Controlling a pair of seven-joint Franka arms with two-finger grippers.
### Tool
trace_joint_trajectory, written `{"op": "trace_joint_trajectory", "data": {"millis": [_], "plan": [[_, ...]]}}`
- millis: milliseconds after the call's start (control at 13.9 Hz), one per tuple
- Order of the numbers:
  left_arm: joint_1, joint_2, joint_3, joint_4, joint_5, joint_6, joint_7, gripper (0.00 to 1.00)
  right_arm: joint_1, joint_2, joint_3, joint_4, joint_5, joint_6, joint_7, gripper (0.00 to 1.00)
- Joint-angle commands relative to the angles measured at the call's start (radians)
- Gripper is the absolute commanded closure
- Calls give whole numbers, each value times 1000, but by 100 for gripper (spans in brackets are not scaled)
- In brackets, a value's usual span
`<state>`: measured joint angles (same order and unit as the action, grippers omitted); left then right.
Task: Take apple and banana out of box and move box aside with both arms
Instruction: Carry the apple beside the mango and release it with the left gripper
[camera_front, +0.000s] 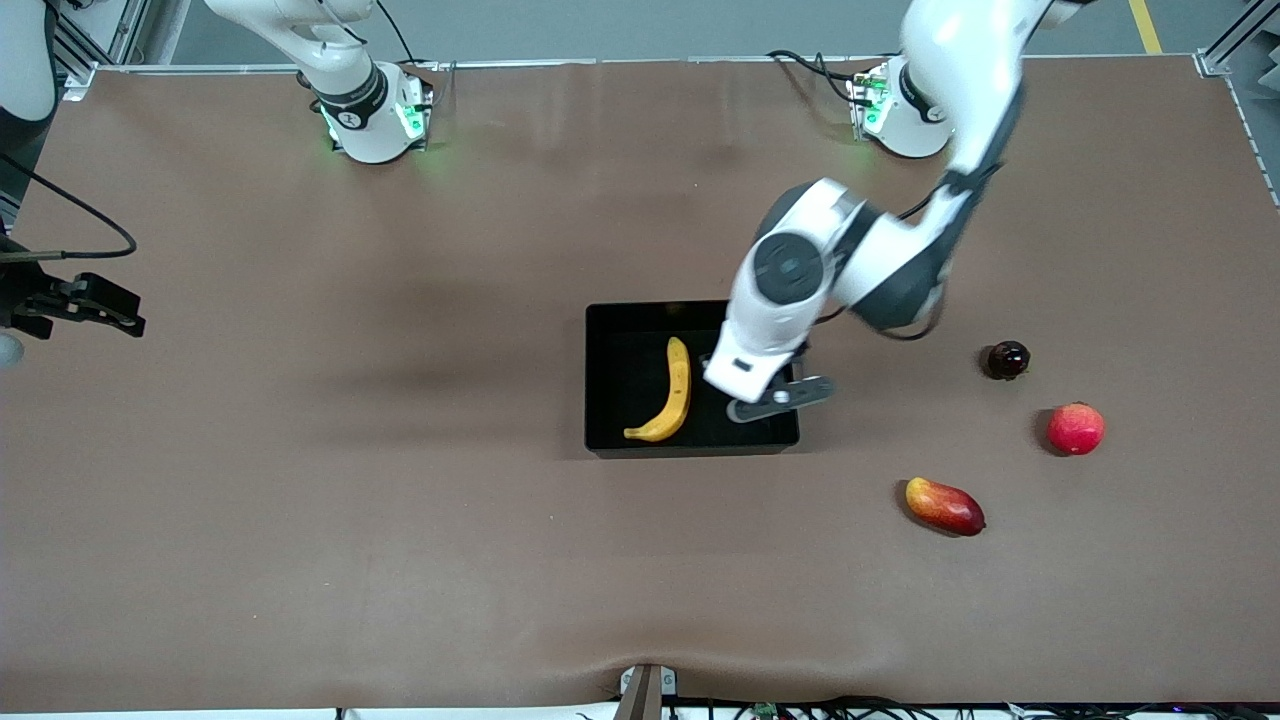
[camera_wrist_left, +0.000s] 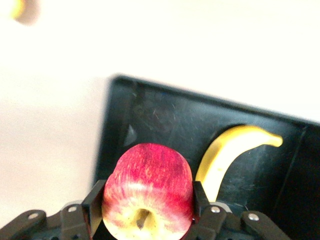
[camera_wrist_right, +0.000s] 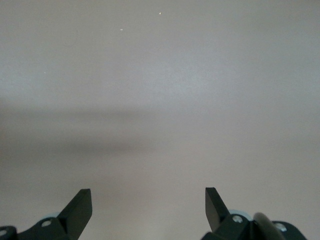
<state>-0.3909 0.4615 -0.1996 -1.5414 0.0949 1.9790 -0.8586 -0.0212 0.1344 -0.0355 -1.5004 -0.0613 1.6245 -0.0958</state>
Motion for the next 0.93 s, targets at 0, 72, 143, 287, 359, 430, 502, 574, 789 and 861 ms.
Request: {"op": "trace_joint_trajectory", "data": {"millis": [0,72,143,287,359,430,502,574,789,861], "plan": [[99,-87,-4,-11,6,-84,142,100,21,21,16,9,-3,-11,-9,0],[137,-95,-3,-17,6,-127,209,100,44,28,16,9,-3,-8,-6,0],[183,-92,-3,-22,12,-164,257,100,61,30,16,9,0,-8,-4,0],[274,-84,-1,-54,16,-167,331,100,75,36,16,11,64,-9,11,0],[314,-74,-1,-65,16,-163,383,100,82,53,16,14,81,-9,10,0],[339,-51,-1,-74,16,-148,415,100,107,76,16,14,75,0,19,0],[366,-26,-1,-86,20,-120,420,100,116,111,16,22,77,1,56,0],[379,4,-1,-104,41,-73,420,100,118,129,16,23,81,6,103,0],[418,77,-1,-161,132,61,418,100,139,131,16,37,64,3,149,0],[428,92,-1,-173,143,81,420,100,139,133,16,35,70,3,156,0]]}}
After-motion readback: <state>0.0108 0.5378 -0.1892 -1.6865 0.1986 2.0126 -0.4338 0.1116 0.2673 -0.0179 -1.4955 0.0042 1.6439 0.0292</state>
